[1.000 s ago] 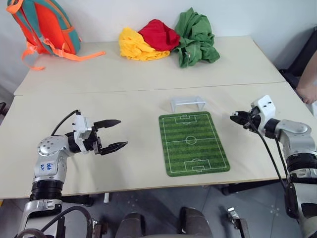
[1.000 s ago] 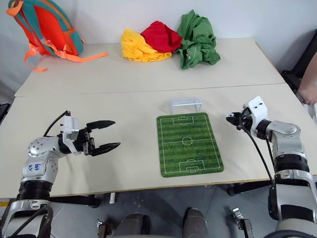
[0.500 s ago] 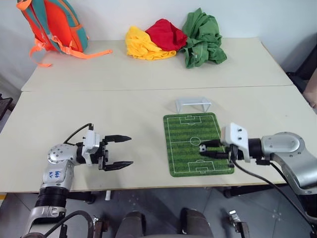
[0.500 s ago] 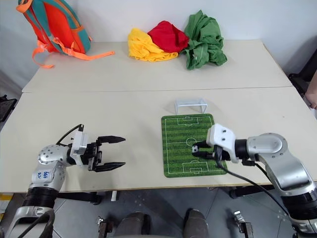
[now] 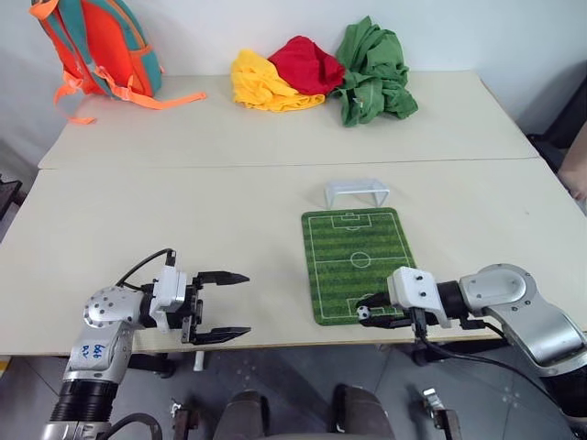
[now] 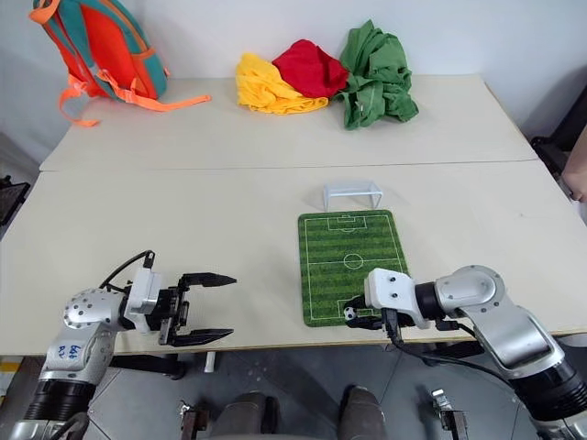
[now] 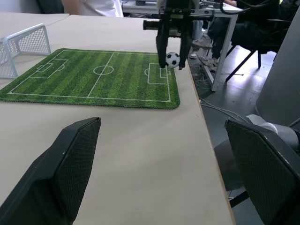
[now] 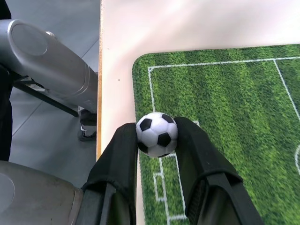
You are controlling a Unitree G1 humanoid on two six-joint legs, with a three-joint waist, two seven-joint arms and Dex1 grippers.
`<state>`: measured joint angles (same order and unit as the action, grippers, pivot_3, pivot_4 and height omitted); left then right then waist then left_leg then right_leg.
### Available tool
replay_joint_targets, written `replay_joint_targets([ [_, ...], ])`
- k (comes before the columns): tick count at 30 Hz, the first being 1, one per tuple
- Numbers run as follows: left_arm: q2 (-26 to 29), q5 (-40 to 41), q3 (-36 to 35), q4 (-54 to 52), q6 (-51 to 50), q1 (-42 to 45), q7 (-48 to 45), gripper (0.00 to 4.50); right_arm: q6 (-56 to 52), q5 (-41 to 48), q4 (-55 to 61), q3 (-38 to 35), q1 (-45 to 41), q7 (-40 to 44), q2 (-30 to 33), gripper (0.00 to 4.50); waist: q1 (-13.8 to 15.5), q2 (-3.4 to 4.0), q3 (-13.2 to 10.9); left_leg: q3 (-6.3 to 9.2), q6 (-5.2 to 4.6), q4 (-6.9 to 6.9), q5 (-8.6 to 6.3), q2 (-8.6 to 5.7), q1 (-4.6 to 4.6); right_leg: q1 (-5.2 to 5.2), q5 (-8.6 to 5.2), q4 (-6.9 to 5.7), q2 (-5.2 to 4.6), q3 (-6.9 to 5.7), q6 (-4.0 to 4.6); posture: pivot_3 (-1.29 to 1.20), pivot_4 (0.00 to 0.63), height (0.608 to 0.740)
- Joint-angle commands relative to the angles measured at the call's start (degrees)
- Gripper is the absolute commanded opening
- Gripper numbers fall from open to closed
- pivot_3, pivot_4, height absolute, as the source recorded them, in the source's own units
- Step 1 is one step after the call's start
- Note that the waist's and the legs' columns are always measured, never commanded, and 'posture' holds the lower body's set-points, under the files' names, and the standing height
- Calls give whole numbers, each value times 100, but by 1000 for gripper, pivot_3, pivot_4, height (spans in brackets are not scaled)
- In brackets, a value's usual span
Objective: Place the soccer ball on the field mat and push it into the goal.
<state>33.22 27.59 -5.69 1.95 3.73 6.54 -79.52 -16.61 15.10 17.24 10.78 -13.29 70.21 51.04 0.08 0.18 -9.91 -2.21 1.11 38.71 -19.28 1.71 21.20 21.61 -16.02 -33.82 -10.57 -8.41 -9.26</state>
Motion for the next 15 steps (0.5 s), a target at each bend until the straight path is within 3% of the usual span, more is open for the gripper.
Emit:
replay_joint_targets([
  [1, 120, 178, -158, -166, 93, -40, -30, 4500, 171, -7, -138, -54, -162, 59, -62, 839, -2, 0, 0, 0, 0, 0, 0, 0, -1, 0, 0, -1, 0, 0, 0, 0, 150, 740],
  [15, 120, 294, -222, 28, 288, -62, -154, 4500, 597, -228, -772, -22, -164, 151, -184, 839, -7, 0, 0, -1, 1, 1, -1, 1, -1, 0, 0, -2, 1, 0, 0, 0, 150, 740],
])
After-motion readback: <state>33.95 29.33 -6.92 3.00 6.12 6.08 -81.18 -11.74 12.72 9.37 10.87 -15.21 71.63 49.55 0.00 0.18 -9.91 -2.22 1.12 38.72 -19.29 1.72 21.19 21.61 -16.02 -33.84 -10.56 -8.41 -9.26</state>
